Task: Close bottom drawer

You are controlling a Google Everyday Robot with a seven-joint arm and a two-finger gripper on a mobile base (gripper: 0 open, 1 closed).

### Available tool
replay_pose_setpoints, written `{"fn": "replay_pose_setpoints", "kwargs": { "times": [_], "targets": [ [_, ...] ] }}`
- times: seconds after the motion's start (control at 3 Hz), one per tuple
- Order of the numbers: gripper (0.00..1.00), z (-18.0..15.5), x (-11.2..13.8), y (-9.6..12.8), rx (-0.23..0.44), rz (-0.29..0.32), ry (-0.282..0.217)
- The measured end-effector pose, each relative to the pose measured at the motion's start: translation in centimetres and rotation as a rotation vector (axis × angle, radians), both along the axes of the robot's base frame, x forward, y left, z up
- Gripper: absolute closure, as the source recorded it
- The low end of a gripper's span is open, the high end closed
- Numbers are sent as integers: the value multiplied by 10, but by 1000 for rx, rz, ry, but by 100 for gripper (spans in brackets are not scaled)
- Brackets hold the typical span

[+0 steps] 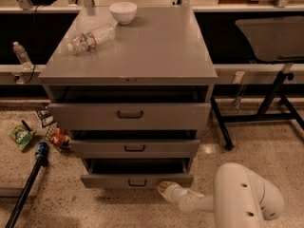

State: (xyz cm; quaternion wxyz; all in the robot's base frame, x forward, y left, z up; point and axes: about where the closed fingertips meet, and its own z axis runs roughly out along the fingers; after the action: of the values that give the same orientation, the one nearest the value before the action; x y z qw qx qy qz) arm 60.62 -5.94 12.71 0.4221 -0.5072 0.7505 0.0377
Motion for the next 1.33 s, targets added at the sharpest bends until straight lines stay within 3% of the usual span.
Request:
{"fn": "replay_pose_setpoints", "kwargs": {
  "times": [0.33, 0.67, 1.0, 1.33],
  "targets": [
    [100, -3, 19, -1, -5, 6, -6],
    [100, -8, 54, -2, -15, 15, -11],
    [100, -10, 53, -1, -9, 18, -3],
    [100, 9, 21, 2, 55, 47, 25]
  ]
}}
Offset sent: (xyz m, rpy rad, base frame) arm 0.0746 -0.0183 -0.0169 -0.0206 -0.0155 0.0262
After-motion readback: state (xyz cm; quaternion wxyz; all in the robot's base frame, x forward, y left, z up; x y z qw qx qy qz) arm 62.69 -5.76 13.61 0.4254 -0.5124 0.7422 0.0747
